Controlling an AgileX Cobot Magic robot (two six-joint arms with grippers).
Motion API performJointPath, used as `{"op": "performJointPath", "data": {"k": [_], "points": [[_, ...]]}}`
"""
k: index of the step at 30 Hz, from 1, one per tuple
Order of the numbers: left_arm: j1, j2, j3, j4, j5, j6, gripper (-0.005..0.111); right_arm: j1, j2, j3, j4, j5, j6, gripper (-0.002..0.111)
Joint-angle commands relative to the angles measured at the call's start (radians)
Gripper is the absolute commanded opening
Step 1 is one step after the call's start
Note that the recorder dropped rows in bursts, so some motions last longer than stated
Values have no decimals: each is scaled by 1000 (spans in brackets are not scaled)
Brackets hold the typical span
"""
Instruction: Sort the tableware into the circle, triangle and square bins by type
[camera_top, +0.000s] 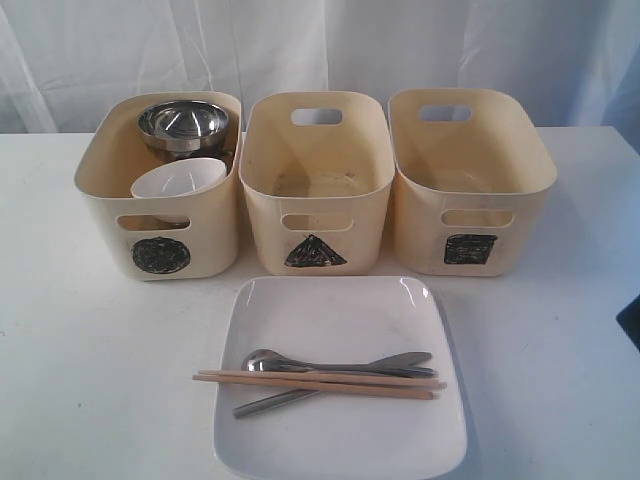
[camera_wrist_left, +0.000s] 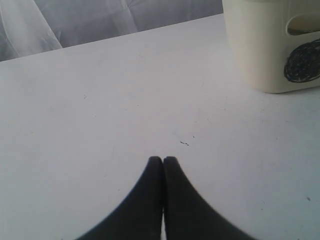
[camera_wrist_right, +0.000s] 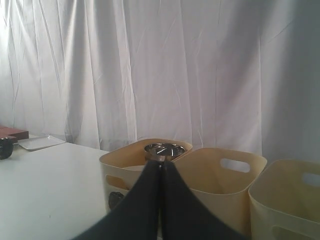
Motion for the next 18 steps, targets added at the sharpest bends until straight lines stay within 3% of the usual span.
{"op": "performJointPath", "data": {"k": [1,18], "points": [[-5,-4,4,-9,-6,2,0,0,-3,-5,-3,6,8,0],[-5,-4,4,-62,3,2,0,0,-3,-5,17,-17,8,0]]}}
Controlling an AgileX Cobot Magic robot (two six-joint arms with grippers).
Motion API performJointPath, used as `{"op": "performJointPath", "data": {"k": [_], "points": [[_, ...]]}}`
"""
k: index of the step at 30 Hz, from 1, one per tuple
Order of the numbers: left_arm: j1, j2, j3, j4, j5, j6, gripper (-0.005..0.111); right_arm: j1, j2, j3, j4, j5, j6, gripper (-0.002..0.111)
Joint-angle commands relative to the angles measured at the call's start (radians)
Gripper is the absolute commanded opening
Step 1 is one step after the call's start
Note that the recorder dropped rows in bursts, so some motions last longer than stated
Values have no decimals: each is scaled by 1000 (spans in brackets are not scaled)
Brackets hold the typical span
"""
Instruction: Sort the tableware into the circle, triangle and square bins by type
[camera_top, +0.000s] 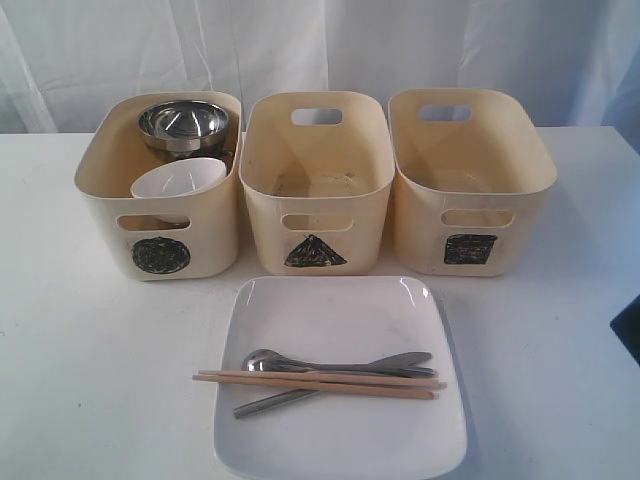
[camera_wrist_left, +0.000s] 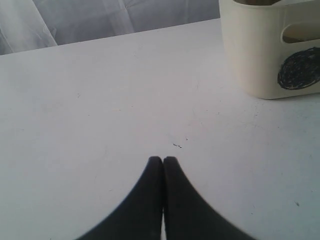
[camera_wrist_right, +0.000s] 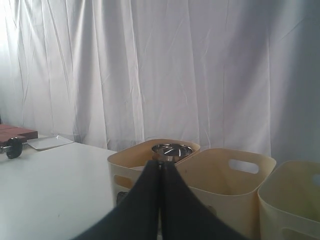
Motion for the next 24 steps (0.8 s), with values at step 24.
{"op": "performJointPath", "data": {"k": [24], "points": [[-5,-4,4,217,4,2,0,0,-3,1,-22,9,7,0]]}}
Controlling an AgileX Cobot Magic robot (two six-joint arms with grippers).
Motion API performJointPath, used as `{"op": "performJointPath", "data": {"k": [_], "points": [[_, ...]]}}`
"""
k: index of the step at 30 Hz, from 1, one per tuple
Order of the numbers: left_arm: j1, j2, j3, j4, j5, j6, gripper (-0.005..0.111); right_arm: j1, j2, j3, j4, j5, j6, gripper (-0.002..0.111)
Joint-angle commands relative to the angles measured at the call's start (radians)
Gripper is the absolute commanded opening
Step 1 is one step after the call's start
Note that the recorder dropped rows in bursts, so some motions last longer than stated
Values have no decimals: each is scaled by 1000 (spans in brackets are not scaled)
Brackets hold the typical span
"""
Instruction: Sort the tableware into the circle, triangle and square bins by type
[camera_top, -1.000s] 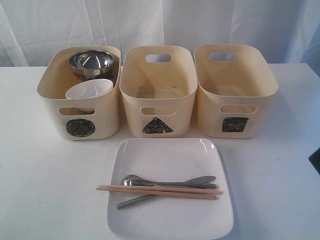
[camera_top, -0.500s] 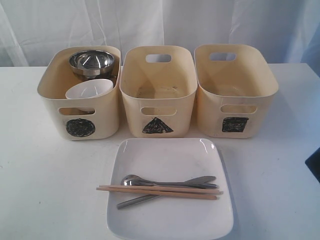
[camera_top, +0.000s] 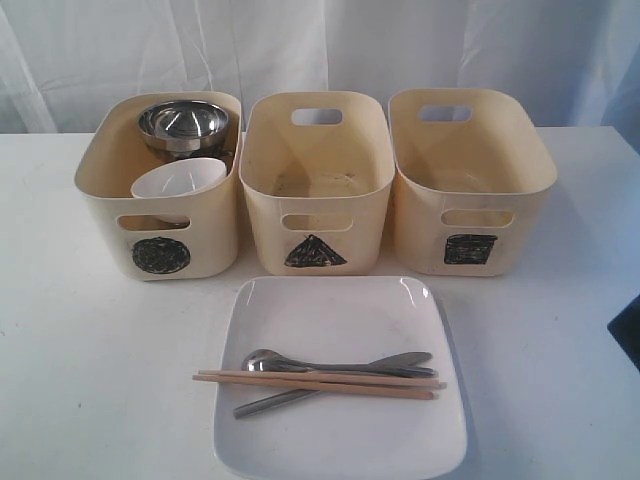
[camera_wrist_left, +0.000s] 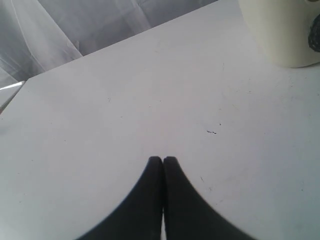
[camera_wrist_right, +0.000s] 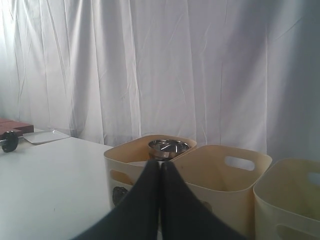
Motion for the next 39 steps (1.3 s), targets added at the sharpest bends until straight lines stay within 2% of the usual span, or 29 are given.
{"op": "performJointPath", "data": {"k": [1,20,33,39], "points": [[-5,-4,4,-7,4,2,0,0,-3,1,2,7,7,0],[-5,-4,4,-10,36,2,0,0,-3,1,2,3,7,0],[-5,-4,4,-273,34,-45,0,0,-3,1,2,3,7,0],[-5,-4,4,-287,61,-51,0,0,-3,1,2,3,7,0]]}}
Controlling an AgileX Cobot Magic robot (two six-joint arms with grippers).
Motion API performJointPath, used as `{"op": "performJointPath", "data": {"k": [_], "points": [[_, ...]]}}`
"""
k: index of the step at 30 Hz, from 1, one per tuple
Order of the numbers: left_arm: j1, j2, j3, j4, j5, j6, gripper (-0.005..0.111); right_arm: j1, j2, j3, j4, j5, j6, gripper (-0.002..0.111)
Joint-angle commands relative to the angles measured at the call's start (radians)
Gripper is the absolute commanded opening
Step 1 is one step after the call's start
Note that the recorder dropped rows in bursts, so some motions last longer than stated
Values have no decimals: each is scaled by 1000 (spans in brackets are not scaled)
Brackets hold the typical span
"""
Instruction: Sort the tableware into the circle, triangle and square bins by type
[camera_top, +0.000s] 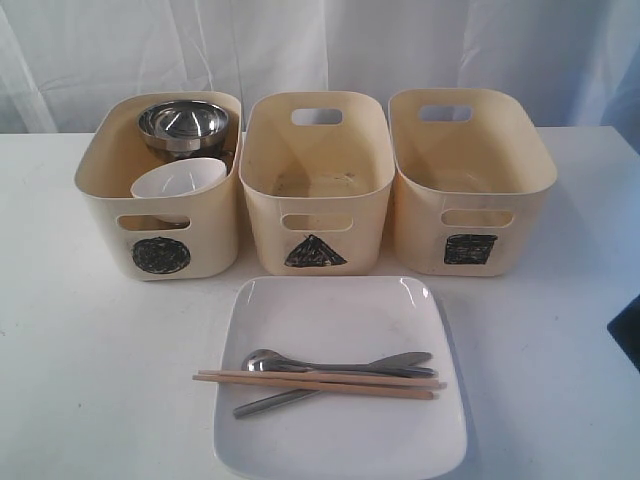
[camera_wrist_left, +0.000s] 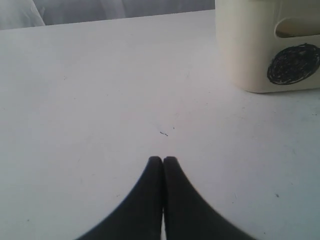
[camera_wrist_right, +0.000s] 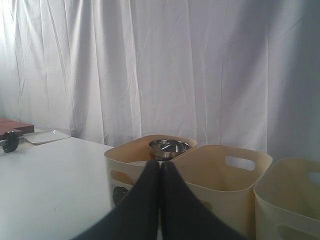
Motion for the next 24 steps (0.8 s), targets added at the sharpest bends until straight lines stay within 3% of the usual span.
{"op": "performJointPath", "data": {"k": [1,9,24], "points": [[-5,-4,4,-22,12,-13,0,0,-3,1,2,3,4,0],[-5,-4,4,-22,18,-13,0,0,-3,1,-8,-2,4,0],[-5,-4,4,-22,33,-9,0,35,26,-61,-217,-18,142,0]]}}
